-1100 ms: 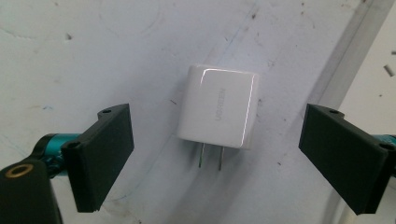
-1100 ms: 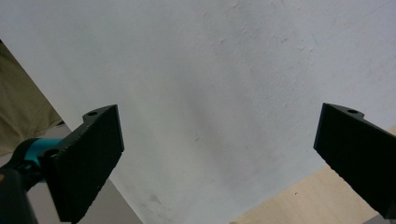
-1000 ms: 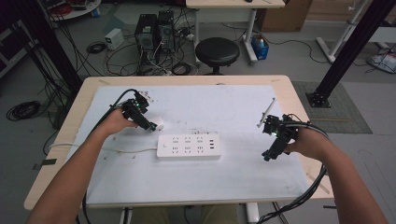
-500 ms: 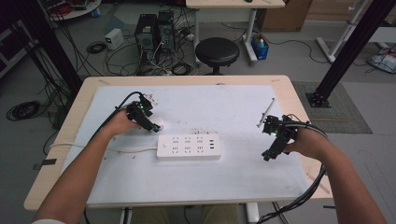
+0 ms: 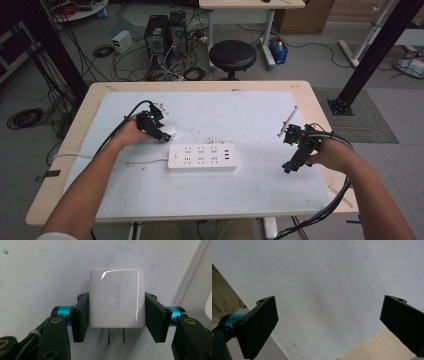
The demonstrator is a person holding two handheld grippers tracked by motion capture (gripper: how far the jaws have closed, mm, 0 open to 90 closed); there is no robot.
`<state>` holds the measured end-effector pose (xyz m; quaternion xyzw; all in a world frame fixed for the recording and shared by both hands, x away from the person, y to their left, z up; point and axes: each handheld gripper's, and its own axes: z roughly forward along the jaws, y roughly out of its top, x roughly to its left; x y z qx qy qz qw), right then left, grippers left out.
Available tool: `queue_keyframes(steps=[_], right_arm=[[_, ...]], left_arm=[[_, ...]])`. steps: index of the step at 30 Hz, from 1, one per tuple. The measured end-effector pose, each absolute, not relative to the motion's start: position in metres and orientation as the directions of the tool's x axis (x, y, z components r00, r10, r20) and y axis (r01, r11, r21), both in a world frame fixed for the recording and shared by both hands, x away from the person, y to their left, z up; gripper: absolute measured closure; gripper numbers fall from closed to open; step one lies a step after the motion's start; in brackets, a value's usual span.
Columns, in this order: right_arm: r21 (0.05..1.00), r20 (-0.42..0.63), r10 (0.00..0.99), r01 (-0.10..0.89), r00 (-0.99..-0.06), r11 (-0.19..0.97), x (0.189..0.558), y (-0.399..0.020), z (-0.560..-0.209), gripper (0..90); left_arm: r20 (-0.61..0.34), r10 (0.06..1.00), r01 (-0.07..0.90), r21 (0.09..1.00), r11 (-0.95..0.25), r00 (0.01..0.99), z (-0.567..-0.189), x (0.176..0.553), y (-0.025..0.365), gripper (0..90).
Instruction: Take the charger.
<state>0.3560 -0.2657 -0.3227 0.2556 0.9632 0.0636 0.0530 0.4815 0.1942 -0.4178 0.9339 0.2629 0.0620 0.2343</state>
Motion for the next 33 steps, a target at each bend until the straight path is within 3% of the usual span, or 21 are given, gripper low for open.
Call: queue_keyframes(steps=[9,17,33], right_arm=[[0.194,-0.074,0.558,0.537,-0.826,0.821,0.356,-0.267,-0.319,0.8],[0.223,-0.115,0.548,0.516,-0.829,0.827,0.354,-0.264,-0.316,0.9],[0.282,-0.147,0.524,0.472,-0.839,0.835,0.342,-0.249,-0.312,1.0]], left_arm=[[0.015,0.561,0.454,0.570,-0.685,0.828,-0.382,0.465,0.211,42.4],[0.058,0.547,0.388,0.641,-0.662,0.835,-0.340,0.429,0.218,42.4],[0.092,0.483,0.301,0.676,-0.673,0.871,-0.286,0.366,0.212,42.4]])
